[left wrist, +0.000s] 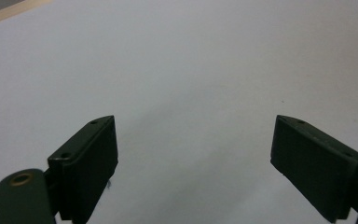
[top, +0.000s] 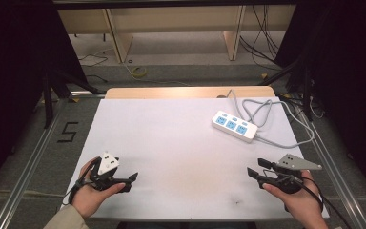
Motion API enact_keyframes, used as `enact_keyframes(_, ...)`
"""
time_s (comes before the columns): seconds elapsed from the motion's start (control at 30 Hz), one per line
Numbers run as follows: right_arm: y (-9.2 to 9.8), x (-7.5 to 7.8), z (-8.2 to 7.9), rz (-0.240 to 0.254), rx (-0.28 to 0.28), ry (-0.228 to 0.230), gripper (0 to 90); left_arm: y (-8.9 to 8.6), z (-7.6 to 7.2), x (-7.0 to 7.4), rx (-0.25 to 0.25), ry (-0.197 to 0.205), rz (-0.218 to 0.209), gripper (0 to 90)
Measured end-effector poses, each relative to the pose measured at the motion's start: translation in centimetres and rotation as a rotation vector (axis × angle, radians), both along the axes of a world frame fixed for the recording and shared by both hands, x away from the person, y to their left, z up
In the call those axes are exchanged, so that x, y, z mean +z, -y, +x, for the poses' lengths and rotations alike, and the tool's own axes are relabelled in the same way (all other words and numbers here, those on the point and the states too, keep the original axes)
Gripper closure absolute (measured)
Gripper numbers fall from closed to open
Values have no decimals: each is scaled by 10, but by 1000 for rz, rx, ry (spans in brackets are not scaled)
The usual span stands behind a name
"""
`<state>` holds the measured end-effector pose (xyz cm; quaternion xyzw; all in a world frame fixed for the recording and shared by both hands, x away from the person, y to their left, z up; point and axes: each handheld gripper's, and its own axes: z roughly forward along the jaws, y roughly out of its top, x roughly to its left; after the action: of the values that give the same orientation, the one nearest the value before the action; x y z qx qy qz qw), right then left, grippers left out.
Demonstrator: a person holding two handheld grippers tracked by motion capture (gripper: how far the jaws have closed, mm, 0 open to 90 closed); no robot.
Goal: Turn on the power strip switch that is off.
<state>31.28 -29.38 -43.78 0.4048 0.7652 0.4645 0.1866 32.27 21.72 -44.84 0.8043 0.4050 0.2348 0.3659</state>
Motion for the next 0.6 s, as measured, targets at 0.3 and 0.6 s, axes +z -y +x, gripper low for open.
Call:
enact_keyframes(0.3, -1, 4, 0, -57, -27, 24, 647, -1, 0, -1, 12, -8, -6, 152)
enact_keyframes(0.6, 2, 11, 4, -106, -50, 28, 900, 3, 1, -2, -4, -10, 3, 152)
